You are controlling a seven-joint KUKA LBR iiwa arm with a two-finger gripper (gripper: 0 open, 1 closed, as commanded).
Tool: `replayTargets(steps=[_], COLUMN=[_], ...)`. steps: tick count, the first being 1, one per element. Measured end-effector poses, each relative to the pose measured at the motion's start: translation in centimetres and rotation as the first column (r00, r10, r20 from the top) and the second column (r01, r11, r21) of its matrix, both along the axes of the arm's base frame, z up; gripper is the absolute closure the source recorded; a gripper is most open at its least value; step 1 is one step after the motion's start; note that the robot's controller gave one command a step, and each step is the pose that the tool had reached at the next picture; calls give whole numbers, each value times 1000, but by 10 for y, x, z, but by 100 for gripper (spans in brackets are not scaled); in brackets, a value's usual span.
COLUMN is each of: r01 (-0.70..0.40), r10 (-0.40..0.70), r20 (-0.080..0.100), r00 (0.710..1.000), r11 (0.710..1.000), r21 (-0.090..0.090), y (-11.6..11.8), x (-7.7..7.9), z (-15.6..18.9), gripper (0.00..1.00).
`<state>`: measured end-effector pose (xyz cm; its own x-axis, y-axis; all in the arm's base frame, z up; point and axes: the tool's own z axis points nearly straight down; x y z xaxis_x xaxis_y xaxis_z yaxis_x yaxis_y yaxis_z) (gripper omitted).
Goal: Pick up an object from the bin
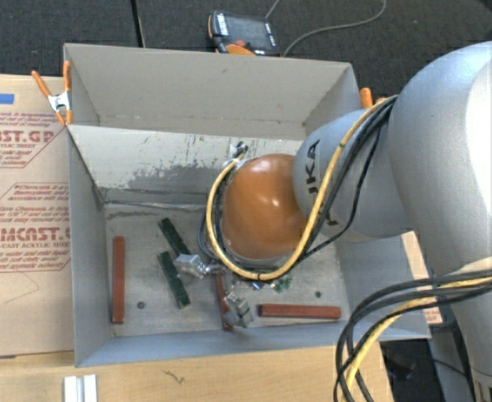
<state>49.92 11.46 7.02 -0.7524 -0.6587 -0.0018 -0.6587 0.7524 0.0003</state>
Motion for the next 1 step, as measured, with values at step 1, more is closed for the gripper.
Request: replayTargets(steps=[1], r01=[53], r10=[-53], r20=[6], r00=[999], r11=[999], r21=[-2], y=[-45], x=[71], z=[2], gripper=[0])
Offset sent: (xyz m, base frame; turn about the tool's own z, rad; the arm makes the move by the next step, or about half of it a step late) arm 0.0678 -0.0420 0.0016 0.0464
